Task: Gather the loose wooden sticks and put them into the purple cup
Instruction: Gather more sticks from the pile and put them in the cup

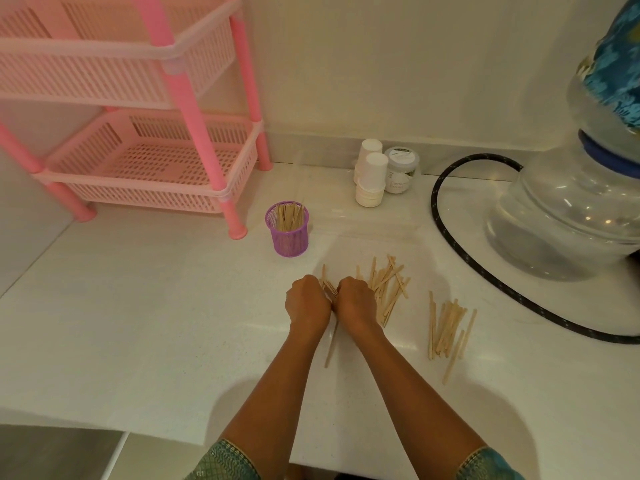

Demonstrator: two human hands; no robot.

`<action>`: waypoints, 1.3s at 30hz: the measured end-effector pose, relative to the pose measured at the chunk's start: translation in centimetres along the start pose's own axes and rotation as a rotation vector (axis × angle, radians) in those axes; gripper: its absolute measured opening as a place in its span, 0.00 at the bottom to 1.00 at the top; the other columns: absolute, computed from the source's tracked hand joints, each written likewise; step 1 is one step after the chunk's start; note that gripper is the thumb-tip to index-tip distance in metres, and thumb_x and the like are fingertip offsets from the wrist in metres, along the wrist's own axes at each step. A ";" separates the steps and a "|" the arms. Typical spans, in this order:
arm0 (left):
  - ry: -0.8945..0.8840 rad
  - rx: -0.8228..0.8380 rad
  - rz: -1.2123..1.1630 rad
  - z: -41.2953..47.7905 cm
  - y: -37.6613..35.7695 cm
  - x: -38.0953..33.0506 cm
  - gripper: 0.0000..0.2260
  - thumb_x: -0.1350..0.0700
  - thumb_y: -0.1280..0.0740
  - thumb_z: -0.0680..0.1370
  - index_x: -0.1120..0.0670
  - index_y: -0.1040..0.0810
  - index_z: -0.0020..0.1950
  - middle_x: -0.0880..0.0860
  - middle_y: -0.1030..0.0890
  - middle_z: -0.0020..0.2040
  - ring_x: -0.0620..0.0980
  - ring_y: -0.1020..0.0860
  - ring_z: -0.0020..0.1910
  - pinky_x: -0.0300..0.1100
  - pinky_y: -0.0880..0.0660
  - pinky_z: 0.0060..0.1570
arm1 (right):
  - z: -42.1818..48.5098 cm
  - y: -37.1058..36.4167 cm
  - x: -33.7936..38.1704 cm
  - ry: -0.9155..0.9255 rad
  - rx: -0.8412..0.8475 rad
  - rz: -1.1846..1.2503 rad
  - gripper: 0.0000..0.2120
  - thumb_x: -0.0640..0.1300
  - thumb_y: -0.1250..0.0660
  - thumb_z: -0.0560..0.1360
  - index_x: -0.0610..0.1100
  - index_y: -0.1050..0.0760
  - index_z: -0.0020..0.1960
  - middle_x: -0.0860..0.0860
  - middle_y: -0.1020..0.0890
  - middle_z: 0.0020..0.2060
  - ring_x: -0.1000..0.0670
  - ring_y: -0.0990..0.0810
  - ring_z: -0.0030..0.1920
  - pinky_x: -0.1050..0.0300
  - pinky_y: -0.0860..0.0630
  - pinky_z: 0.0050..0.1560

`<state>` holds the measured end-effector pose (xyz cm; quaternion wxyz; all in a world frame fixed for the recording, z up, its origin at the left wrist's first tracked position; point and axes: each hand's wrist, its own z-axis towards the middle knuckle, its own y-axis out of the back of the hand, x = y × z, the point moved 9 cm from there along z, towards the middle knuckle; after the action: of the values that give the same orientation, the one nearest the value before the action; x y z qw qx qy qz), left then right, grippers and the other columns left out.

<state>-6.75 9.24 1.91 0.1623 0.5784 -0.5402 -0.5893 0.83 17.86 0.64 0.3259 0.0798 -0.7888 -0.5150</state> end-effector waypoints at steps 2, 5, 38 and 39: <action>-0.013 -0.015 -0.003 0.0 0.0 -0.1 0.07 0.60 0.37 0.80 0.60 0.23 0.54 0.56 0.19 0.52 0.53 0.19 0.50 0.39 0.26 0.45 | 0.0 0.5 0.1 0.005 -0.014 -0.010 0.05 0.33 0.36 0.74 0.40 0.26 0.41 0.42 0.18 0.42 0.43 0.20 0.41 0.56 0.31 0.36; -0.004 -0.009 -0.021 0.0 -0.1 0.1 0.07 0.59 0.37 0.80 0.61 0.22 0.54 0.57 0.18 0.52 0.53 0.19 0.50 0.40 0.24 0.48 | 0.0 0.8 -0.2 -0.014 -0.016 0.002 0.13 0.32 0.36 0.73 0.42 0.34 0.34 0.46 0.25 0.34 0.46 0.25 0.37 0.59 0.35 0.31; -0.093 0.033 -0.820 1.9 2.9 2.1 0.06 0.62 0.32 0.77 0.59 0.17 0.52 0.57 0.15 0.44 0.54 0.16 0.45 0.54 0.20 0.54 | 0.5 4.1 -0.1 0.019 -0.064 0.845 0.05 0.40 0.25 0.68 0.48 0.19 0.40 0.49 0.14 0.37 0.51 0.14 0.41 0.44 0.19 0.52; -0.110 0.021 -0.843 2.0 3.4 1.9 0.06 0.62 0.32 0.77 0.58 0.17 0.52 0.57 0.15 0.44 0.54 0.16 0.45 0.54 0.20 0.54 | 0.7 4.3 0.4 0.034 -0.070 0.850 0.05 0.41 0.25 0.69 0.49 0.19 0.40 0.49 0.14 0.36 0.51 0.14 0.41 0.44 0.19 0.51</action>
<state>-10.45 7.37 3.21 -0.1279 0.7179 -0.2703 -0.6287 1.08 20.18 4.38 0.5246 -0.2554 -0.7280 -0.3600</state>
